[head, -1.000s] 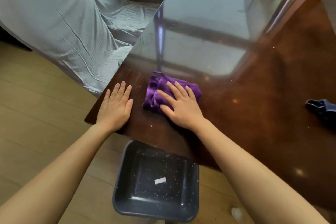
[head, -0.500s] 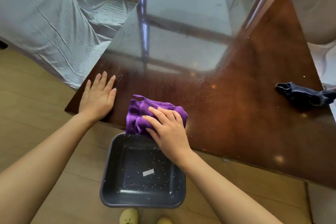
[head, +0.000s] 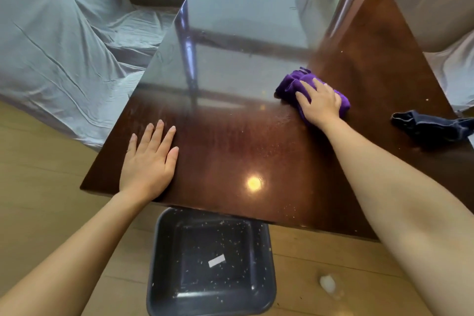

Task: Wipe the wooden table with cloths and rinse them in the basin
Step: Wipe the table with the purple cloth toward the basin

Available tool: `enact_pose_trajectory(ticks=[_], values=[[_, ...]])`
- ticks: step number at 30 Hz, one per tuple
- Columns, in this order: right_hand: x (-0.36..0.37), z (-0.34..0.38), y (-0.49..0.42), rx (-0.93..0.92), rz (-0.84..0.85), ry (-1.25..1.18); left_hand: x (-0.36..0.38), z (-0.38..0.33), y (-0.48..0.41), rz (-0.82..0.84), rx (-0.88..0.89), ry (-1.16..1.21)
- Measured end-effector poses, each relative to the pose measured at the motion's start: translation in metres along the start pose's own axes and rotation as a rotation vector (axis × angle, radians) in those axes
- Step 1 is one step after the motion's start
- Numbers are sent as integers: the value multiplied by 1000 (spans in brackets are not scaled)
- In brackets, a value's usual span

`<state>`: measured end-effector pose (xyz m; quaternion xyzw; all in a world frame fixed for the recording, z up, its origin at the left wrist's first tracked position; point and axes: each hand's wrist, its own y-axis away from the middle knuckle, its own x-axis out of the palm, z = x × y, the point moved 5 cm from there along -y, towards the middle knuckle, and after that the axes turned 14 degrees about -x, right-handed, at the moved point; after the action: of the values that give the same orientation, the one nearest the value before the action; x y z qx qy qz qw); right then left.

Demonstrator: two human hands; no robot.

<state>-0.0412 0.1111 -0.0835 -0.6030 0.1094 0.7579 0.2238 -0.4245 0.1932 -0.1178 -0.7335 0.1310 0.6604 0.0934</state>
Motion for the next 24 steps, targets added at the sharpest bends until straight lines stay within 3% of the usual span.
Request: enact_pose_trajectory(ticks=[3,7,17,24], values=[[15,-5,-3,-11,44,49,2,2,0,-12,8,-3],[14,20,21,-164,33,60,1,2,1,-12,6,-7],[23,113,155,-384,125,2,-1,0,2,23,8,-1],[20,147,223,-390,21,-6,-2,0,1,16,12,3]])
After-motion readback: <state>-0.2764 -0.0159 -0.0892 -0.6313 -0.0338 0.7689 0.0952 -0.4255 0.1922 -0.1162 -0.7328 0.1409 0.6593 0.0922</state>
